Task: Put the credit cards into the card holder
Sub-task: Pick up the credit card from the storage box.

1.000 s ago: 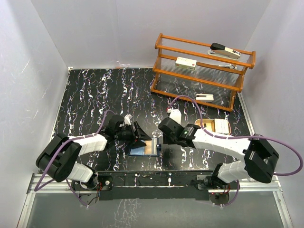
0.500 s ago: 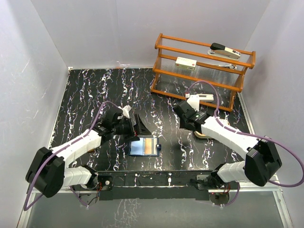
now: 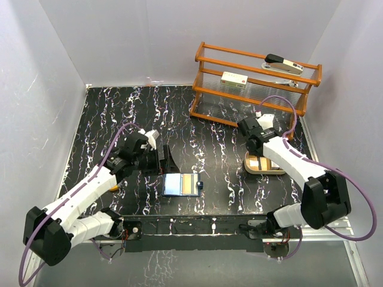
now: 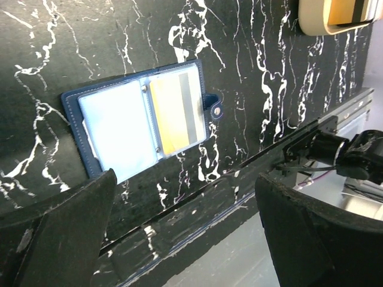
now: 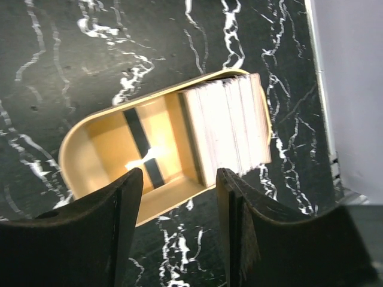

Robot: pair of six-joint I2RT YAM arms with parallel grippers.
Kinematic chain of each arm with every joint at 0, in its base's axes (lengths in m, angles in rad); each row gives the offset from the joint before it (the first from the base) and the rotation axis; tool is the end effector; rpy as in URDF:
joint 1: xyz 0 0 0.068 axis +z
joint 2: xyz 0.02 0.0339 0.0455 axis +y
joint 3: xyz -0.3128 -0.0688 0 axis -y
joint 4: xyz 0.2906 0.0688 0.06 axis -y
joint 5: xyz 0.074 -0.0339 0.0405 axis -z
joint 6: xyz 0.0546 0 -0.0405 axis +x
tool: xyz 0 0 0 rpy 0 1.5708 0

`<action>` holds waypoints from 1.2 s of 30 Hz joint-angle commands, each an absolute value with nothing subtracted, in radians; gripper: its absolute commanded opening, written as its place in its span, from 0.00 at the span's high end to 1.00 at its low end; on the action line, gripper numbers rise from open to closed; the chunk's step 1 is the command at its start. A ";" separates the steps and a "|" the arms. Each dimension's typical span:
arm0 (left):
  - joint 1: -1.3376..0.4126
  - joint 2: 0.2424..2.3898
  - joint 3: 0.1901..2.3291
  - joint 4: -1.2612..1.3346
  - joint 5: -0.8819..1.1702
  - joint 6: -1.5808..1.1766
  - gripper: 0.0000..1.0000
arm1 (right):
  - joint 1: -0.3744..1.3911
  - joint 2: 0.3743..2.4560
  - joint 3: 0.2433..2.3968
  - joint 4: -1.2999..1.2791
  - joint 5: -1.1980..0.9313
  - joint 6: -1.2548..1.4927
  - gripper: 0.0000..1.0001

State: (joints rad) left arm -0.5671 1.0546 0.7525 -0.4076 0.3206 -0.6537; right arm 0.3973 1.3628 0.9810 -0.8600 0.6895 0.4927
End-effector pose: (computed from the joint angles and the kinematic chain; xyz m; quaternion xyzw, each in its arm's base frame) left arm 0.2070 -0.1522 0.2744 0.0277 0.8991 -0.3550 0.2545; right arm 0.2762 0.0782 0.2571 0.0996 0.9248 -0.2346 0.2826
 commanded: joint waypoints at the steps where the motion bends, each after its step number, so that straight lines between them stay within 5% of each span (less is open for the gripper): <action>1: -0.572 1.008 0.802 -0.530 0.281 -0.566 0.01 | 0.332 1.395 1.018 -0.841 0.733 0.418 0.49; 19: -0.571 0.956 0.760 -0.525 0.248 -0.523 0.02 | 0.211 1.525 1.013 -0.778 0.722 0.350 0.48; 36: -0.571 0.980 0.759 -0.528 0.259 -0.523 0.01 | 0.198 1.517 1.002 -0.759 0.726 0.337 0.61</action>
